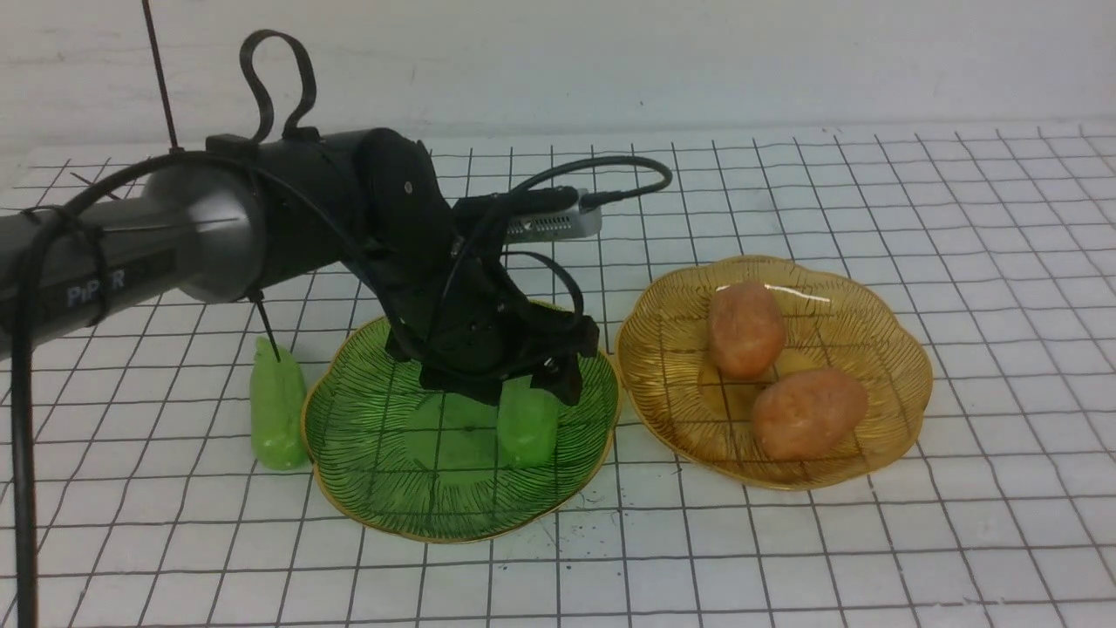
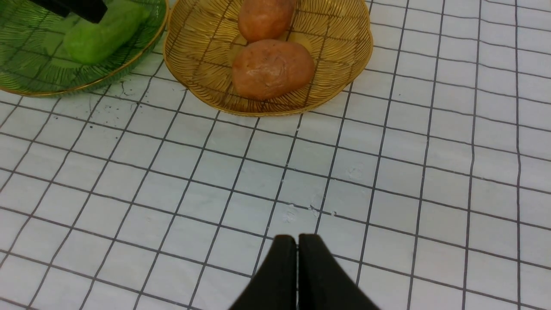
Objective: Put different types of vegetables on the plate.
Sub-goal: 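Put the green cucumber next to the left plate into that plate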
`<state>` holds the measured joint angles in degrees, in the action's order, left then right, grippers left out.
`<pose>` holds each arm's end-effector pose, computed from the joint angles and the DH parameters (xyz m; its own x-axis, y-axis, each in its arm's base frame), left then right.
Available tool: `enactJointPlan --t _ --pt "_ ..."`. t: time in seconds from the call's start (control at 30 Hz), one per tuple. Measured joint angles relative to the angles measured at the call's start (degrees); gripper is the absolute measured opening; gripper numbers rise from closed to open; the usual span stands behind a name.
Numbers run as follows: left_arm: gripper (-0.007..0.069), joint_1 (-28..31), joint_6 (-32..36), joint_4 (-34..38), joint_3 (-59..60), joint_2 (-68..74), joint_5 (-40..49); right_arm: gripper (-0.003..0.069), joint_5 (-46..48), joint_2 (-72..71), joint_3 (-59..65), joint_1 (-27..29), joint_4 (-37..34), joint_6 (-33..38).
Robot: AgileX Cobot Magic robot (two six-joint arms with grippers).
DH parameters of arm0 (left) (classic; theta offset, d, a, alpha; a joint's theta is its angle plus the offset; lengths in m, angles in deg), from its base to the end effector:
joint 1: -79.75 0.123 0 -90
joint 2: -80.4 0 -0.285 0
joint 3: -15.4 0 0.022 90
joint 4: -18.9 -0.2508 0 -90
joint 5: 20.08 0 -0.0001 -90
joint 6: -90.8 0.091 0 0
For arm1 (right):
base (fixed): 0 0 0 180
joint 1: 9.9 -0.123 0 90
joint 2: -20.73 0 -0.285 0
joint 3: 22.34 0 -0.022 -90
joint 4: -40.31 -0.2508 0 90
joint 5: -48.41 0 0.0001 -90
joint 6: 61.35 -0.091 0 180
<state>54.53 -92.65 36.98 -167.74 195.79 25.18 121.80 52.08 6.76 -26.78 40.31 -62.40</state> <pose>0.3520 -0.1880 0.2247 -0.9334 0.1353 -0.3324 0.2430 0.9199 -0.3078 0.0282 0.0086 0.3510 -0.6680 -0.1836 -0.7212 -0.2782 0.9604 0.0132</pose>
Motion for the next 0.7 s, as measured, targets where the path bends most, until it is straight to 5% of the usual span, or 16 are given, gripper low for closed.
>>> enactJointPlan --t 0.23,0.4,0.57,0.7 --pt "0.0551 0.53 -0.37 -5.40 -5.03 0.00 4.45 -0.0005 0.00 0.00 0.00 0.00 0.00 0.00" --pt "0.0398 4.04 -2.15 -11.97 -9.68 0.00 11.49 -0.0005 0.00 0.00 0.00 0.00 0.00 0.00" --pt "0.0061 12.31 -2.02 -18.08 -11.86 0.00 22.64 -0.0005 0.00 0.00 0.00 0.00 0.00 0.00" --pt "0.0001 18.34 -0.71 -21.42 -11.86 0.00 24.33 -0.0005 0.00 0.00 0.61 0.00 0.00 0.00"
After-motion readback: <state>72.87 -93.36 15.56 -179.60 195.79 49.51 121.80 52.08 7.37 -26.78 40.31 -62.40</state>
